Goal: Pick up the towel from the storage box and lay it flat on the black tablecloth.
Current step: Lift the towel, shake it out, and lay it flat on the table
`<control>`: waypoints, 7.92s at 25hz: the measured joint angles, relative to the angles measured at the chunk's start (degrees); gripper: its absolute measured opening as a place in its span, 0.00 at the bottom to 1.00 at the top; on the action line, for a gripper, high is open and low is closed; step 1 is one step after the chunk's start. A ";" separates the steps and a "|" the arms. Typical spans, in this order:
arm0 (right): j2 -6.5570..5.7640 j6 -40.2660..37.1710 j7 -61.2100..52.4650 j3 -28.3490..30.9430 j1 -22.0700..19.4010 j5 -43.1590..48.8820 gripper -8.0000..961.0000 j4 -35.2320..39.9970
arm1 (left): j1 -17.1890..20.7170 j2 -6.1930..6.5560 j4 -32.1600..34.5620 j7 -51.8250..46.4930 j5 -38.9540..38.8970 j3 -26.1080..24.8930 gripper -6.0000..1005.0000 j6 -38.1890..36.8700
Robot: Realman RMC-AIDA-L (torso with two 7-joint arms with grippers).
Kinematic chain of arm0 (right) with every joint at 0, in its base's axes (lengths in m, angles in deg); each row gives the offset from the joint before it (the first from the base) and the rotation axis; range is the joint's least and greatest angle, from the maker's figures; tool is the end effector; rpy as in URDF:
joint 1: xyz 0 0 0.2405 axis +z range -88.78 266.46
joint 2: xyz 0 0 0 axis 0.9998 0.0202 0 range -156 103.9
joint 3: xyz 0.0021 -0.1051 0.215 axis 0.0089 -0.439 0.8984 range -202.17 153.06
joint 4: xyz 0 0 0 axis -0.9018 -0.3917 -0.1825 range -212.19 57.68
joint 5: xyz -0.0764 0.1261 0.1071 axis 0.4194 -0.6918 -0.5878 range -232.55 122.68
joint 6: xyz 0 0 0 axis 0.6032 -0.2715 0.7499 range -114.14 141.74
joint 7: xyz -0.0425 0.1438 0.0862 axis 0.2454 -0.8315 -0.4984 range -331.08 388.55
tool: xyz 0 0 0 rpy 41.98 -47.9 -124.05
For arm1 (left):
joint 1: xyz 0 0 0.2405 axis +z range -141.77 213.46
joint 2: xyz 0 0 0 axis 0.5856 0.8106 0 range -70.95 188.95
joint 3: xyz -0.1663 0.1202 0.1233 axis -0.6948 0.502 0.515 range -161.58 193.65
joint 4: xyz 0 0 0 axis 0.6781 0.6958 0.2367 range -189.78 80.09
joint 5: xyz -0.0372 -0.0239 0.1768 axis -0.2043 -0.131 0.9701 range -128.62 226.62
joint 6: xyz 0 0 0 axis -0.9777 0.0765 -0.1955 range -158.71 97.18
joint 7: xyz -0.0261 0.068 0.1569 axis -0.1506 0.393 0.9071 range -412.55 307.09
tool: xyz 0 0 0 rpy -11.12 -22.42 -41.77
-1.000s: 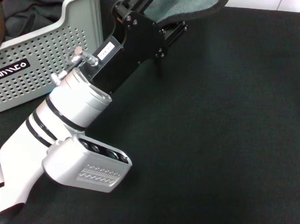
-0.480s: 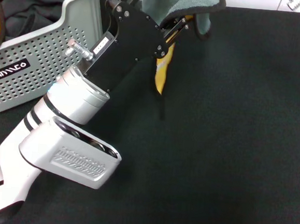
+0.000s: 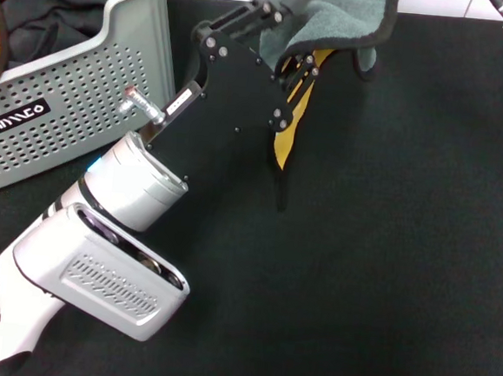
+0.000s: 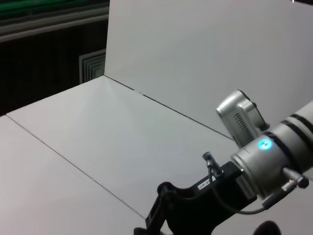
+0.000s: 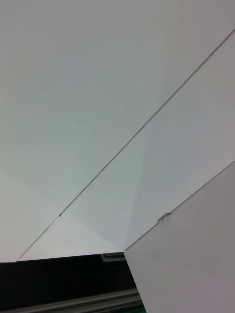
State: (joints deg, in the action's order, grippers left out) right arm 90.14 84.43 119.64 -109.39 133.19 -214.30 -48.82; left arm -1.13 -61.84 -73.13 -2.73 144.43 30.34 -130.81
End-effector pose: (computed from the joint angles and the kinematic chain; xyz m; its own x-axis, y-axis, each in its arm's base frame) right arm 0.0545 0.4064 0.0426 -0.0297 -0.3391 -0.9403 -0.5542 -0.7773 0.2978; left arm -0.1282 0.2828 -0.0420 0.5762 -0.8164 0.0394 -0.0890 -0.1106 -0.9899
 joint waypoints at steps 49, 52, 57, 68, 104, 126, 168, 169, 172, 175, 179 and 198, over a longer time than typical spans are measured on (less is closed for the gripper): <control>-3.27 2.11 4.72 4.84 -28.88 53.04 0.05 40.86 | 13.44 0.87 28.69 -92.24 -3.10 6.58 0.04 -12.95; -2.14 5.08 2.07 6.93 -31.96 56.96 0.05 47.94 | 13.95 0.88 28.94 -94.70 -3.27 6.93 0.04 -15.91; -2.08 12.29 -0.69 9.61 -32.75 57.86 0.06 52.46 | 15.20 0.88 30.24 -99.21 -2.98 7.60 0.04 -16.34; -2.19 23.85 -3.58 12.70 -35.95 58.78 0.06 56.12 | 19.82 1.03 36.19 -105.80 -3.39 16.20 0.04 -16.70; -1.88 30.12 -10.40 15.62 -44.88 53.68 0.06 62.54 | 35.30 4.79 48.40 -116.45 -29.81 46.55 0.03 -16.94; -2.48 31.76 -8.67 4.36 -47.70 42.73 0.06 55.86 | 46.31 6.77 57.94 -115.80 -41.23 65.04 0.03 -17.02; -0.63 -10.11 12.67 8.10 -14.47 48.96 0.07 -4.19 | 12.40 0.40 27.66 -98.95 -48.22 59.86 0.03 31.75; -0.68 -10.11 12.24 8.10 -14.47 48.96 0.07 -4.10 | 12.38 0.38 27.65 -98.95 -48.22 59.86 0.03 32.15; -1.20 -10.20 10.94 8.09 -14.22 48.99 0.07 -3.97 | 12.32 0.36 27.64 -98.95 -48.23 59.86 0.03 33.48; -2.26 -10.36 9.88 7.94 -13.72 50.18 0.07 -3.73 | 12.17 0.35 27.70 -98.95 -48.24 59.87 0.03 34.74; -3.69 -10.27 6.92 8.07 -12.05 54.26 0.07 -3.08 | 11.84 0.35 27.61 -98.79 -48.24 59.87 0.03 35.32; -6.40 -10.59 1.31 8.16 -3.56 73.31 0.07 0.54 | 11.63 0.26 27.60 -97.55 -48.23 60.20 0.03 35.53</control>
State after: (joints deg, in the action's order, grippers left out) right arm 83.74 73.83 120.95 -101.23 129.63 -140.99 -48.28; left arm 10.50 -61.59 -45.53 -100.28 96.20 90.55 -95.27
